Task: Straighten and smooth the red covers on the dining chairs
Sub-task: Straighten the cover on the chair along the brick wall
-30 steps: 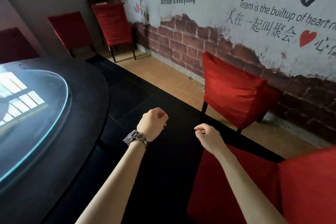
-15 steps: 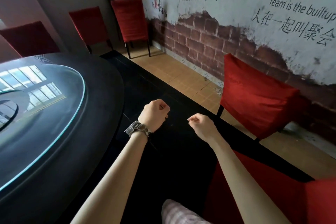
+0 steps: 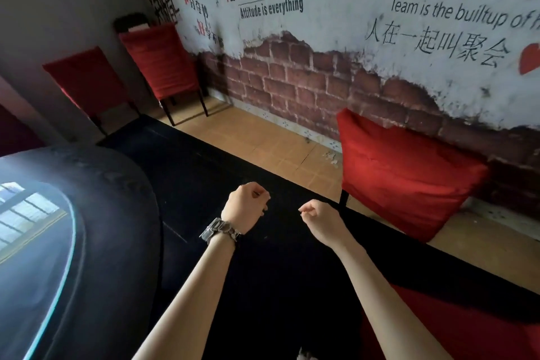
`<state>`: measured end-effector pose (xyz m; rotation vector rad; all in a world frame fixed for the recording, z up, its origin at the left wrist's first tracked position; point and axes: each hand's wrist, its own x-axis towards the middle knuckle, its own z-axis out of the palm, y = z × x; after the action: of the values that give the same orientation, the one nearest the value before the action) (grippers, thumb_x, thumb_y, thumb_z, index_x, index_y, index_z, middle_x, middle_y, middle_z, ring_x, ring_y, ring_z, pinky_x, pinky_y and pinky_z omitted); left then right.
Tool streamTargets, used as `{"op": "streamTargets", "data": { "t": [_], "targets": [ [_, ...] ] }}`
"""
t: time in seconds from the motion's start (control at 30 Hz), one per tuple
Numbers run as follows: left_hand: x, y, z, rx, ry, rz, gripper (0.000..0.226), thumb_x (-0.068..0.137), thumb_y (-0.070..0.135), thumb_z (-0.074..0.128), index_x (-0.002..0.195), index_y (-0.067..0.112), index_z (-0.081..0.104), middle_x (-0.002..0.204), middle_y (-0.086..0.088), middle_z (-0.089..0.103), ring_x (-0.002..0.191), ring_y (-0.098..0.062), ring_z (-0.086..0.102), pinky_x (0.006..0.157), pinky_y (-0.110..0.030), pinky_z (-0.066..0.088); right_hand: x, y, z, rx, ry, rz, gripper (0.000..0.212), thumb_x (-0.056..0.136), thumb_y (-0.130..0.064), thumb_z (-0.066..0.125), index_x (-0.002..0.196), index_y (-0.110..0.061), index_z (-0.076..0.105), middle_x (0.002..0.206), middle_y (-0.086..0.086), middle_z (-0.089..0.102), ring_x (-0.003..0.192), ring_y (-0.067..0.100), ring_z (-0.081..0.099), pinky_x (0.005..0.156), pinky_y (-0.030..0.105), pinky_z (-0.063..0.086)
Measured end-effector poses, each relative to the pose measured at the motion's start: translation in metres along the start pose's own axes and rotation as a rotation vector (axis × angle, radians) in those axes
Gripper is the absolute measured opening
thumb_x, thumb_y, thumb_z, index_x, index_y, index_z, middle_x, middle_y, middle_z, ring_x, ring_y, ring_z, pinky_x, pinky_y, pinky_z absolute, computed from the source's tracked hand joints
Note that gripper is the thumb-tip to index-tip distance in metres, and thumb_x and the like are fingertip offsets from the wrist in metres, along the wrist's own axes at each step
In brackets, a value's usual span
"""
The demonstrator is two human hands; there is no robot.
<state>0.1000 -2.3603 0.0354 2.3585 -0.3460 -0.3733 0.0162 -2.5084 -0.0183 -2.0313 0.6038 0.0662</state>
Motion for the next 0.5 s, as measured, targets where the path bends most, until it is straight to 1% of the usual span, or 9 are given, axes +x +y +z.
{"op": "streamTargets", "data": {
  "t": [0.07,0.13,0.23,0.33,0.37,0.43,0.5],
  "targets": [
    [0.030,0.013,0.010,-0.004,-0.054,0.027,0.015,0.094,0.024,0.053,0.086,0.019,0.065,0.070,0.004,0.064,0.067,-0.015,0.064,0.076,-0.041,0.058,0.023,0.000,-0.012,-0.012,0.036,0.028,0.026,0.094,-0.014,0.044,0.114,-0.015,0.061,0.109,0.002,0.064,0.098,0.015,0.059,0.081,0.028,0.047],
    [0.058,0.027,0.020,-0.013,-0.085,0.063,0.016,0.093,0.025,0.054,0.082,0.021,0.064,0.069,0.004,0.064,0.066,-0.015,0.063,0.074,-0.041,0.058,0.043,-0.002,-0.025,-0.015,0.064,0.046,0.028,0.094,-0.014,0.042,0.116,-0.015,0.060,0.115,0.002,0.063,0.105,0.017,0.058,0.088,0.030,0.048],
    [0.094,0.045,0.031,-0.030,-0.121,0.112,0.017,0.092,0.025,0.055,0.077,0.023,0.063,0.066,0.006,0.063,0.063,-0.013,0.062,0.072,-0.039,0.057,0.064,-0.003,-0.046,-0.026,0.114,0.079,0.029,0.094,-0.013,0.043,0.117,-0.013,0.060,0.119,0.003,0.062,0.109,0.018,0.057,0.086,0.029,0.045],
    [0.123,0.065,0.045,-0.034,-0.198,0.153,0.019,0.091,0.024,0.055,0.073,0.028,0.060,0.063,0.008,0.063,0.059,-0.010,0.061,0.072,-0.037,0.057,0.076,0.007,-0.066,-0.008,0.170,0.125,0.026,0.096,-0.015,0.044,0.116,-0.015,0.060,0.116,0.003,0.063,0.098,0.013,0.057,0.079,0.025,0.042],
    [0.132,0.072,0.051,-0.032,-0.228,0.172,0.020,0.091,0.024,0.055,0.072,0.029,0.059,0.063,0.008,0.063,0.059,-0.010,0.061,0.071,-0.036,0.057,0.079,0.012,-0.073,0.007,0.196,0.144,0.026,0.096,-0.014,0.044,0.116,-0.015,0.060,0.115,0.003,0.063,0.096,0.012,0.056,0.078,0.024,0.042],
    [0.152,0.087,0.064,-0.016,-0.288,0.222,0.020,0.092,0.024,0.055,0.073,0.029,0.058,0.064,0.008,0.063,0.059,-0.010,0.062,0.070,-0.035,0.055,0.085,0.022,-0.084,0.030,0.251,0.185,0.025,0.096,-0.015,0.045,0.116,-0.015,0.060,0.118,0.001,0.062,0.101,0.011,0.055,0.082,0.022,0.041],
    [0.172,0.102,0.079,0.000,-0.343,0.282,0.019,0.092,0.023,0.055,0.074,0.027,0.058,0.065,0.007,0.063,0.063,-0.014,0.063,0.069,-0.034,0.054,0.092,0.032,-0.092,0.041,0.303,0.224,0.024,0.096,-0.015,0.046,0.115,-0.015,0.061,0.120,0.000,0.061,0.110,0.011,0.055,0.083,0.020,0.040]
  ]
}}
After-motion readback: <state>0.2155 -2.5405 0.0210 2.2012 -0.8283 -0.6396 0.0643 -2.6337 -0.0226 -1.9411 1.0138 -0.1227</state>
